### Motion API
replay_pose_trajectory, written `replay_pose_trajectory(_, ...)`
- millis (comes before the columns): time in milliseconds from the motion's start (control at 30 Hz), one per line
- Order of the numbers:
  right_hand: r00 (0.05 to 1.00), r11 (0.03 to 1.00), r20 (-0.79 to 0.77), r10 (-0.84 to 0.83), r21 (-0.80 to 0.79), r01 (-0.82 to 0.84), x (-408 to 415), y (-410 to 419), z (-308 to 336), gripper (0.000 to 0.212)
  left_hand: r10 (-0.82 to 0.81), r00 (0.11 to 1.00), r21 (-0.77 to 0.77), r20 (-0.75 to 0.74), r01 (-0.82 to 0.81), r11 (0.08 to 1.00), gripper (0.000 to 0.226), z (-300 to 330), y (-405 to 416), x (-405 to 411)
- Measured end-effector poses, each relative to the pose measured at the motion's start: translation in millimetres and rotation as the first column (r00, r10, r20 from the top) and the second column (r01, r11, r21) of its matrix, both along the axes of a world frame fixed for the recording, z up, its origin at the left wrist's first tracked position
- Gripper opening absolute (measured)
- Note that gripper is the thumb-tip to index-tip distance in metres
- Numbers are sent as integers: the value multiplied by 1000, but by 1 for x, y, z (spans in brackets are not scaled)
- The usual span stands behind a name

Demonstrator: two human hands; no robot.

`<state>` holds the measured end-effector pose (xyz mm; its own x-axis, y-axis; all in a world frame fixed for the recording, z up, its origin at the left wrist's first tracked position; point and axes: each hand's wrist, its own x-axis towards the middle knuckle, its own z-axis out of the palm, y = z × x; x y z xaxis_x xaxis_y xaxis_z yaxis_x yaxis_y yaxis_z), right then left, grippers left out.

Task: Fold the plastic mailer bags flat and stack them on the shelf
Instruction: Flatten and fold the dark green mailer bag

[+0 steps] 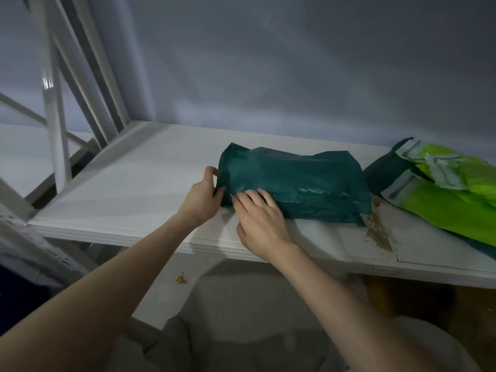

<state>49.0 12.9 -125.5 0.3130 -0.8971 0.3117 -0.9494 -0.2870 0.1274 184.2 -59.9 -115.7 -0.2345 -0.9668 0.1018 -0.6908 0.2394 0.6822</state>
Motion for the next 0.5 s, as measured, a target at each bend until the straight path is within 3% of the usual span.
replay_pose_trajectory(100, 1000, 1000, -22, -14, 1, 14, -1, 4, -3, 53, -65, 997, -136, 38, 70, 988, 14, -4, 2, 1)
replay_pose_trajectory(267, 999, 1000, 34, -15, -25, 15, -2, 2, -3, 51, -66, 994, -180, 91, 82, 980, 16, -12, -5, 3)
replay_pose_trajectory(367, 996, 999, 85, -40, -7, 41, -2, 1, -2, 57, -45, 998, -1, -48, 45, 999, 20, -8, -9, 3)
replay_pose_trajectory(500, 999, 999, 41, -30, -33, 32, -3, 0, -7, 54, 18, 968, 248, -251, 47, 968, 11, -4, -11, 9)
